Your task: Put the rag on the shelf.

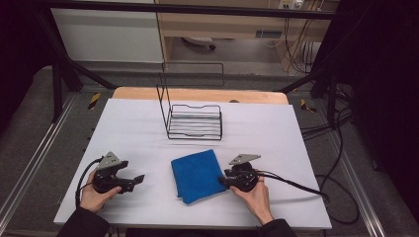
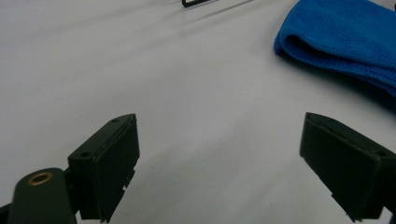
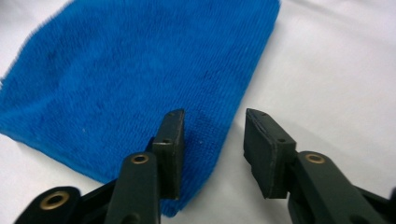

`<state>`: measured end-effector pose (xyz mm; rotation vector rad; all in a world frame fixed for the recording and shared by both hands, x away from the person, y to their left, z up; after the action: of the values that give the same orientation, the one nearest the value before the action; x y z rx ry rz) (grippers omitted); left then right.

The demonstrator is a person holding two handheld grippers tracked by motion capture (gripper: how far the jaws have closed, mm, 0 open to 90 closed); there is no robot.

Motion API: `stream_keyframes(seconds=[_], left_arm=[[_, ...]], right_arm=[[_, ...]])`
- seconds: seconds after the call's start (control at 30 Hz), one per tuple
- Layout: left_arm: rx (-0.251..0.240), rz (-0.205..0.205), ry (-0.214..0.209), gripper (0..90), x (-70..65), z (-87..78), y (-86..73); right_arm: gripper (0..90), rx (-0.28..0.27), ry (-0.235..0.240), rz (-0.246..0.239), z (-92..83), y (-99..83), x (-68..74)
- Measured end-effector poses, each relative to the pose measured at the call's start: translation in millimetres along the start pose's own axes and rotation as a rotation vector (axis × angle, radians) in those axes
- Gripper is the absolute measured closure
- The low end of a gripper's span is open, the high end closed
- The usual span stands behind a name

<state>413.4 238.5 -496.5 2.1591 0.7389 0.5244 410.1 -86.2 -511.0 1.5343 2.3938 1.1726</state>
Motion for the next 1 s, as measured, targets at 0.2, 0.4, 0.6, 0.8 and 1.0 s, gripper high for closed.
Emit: stream_keyframes(seconds=[0.2, 0.4, 0.6, 0.8, 1.0], left_arm=[[0.002, 0.0, 0.0, 12.1, -0.6, 0.7, -0.2], [0.006, 0.005, -0.002, 12.0, -1.4, 0.7, -0.4], [0.006, 0.006, -0.004, 12.0, -1.8, 0.6, -0.2], [0.007, 0.009, -0.004, 12.0, -2.6, 1.3, 0.1], [0.007, 0.006, -0.003, 12.0, -3.2, 2.2, 0.3]], right_arm=[[76.7, 0.016, 0.026, 0.05, 2.4, -4.7, 4.8], [87.1, 0.024, 0.035, 0.118, -3.0, -5.0, 8.5], [87.4, 0.003, 0.037, 0.158, -17.0, -6.8, 14.2], [87.3, -0.007, 0.006, 0.181, -30.0, -20.6, 15.7], [82.4, 0.008, -0.021, 0.201, -23.7, -28.0, 12.2]])
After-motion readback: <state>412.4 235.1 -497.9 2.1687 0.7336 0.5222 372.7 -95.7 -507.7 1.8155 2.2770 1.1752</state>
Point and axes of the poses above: each handheld gripper's, and its own axes: z roughly forward along the jaws, y roughly out of its top, x roughly to its left, the point moved 9 cm from there along z, roughly forward along the jaws, and after that the axes turned 15 degrees about z, right-handed, at the moved point
